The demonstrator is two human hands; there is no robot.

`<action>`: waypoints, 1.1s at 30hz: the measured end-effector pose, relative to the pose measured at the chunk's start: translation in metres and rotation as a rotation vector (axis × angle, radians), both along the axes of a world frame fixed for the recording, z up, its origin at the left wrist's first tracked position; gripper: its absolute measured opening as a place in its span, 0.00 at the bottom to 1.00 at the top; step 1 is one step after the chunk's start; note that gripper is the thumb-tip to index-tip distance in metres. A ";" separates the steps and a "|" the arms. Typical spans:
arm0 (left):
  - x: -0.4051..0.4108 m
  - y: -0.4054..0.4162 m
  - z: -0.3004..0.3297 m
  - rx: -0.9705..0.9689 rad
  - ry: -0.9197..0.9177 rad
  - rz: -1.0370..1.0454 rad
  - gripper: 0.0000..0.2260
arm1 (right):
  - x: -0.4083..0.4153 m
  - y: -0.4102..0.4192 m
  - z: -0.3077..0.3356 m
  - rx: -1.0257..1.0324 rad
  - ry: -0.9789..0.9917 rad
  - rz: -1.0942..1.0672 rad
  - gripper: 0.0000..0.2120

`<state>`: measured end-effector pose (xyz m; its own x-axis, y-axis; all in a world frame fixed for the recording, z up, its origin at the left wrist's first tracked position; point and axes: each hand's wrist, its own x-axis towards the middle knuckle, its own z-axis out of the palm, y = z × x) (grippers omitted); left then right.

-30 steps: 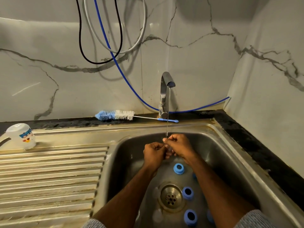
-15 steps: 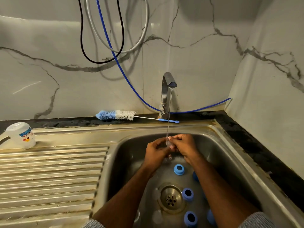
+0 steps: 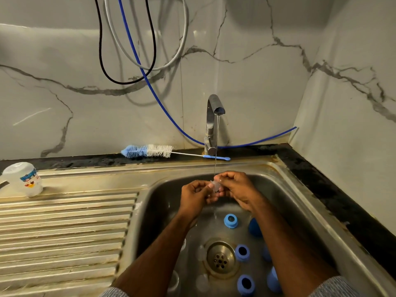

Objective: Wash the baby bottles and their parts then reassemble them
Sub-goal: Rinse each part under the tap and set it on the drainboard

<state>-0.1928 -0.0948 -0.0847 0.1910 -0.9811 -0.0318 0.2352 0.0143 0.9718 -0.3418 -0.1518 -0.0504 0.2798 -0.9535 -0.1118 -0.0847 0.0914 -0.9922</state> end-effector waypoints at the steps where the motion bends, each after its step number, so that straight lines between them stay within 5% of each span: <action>1: -0.001 -0.001 0.000 0.026 0.000 0.031 0.06 | -0.001 0.001 0.000 0.005 -0.028 0.065 0.05; 4: -0.002 -0.001 0.001 0.083 -0.038 0.049 0.07 | 0.003 0.005 -0.002 -0.084 0.060 0.156 0.07; 11: -0.010 0.001 0.004 0.168 -0.045 0.087 0.10 | 0.028 0.009 -0.010 -0.231 0.288 -0.079 0.04; 17: -0.005 0.000 0.004 0.196 -0.031 0.111 0.10 | 0.014 0.003 -0.005 -0.065 0.105 0.164 0.06; 24: -0.013 0.000 0.001 0.186 -0.108 0.146 0.09 | 0.039 0.005 -0.017 -0.307 0.394 -0.188 0.06; 30: -0.009 -0.002 0.003 0.232 0.006 0.165 0.09 | 0.020 0.001 -0.007 -0.035 0.081 0.156 0.05; 33: -0.008 -0.002 0.003 0.208 0.000 0.134 0.09 | 0.014 0.002 -0.004 0.010 -0.012 0.148 0.06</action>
<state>-0.2007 -0.0963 -0.0813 0.3190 -0.9192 -0.2309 0.2447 -0.1555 0.9571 -0.3280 -0.1494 -0.0549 0.4186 -0.9006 -0.1172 -0.0859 0.0892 -0.9923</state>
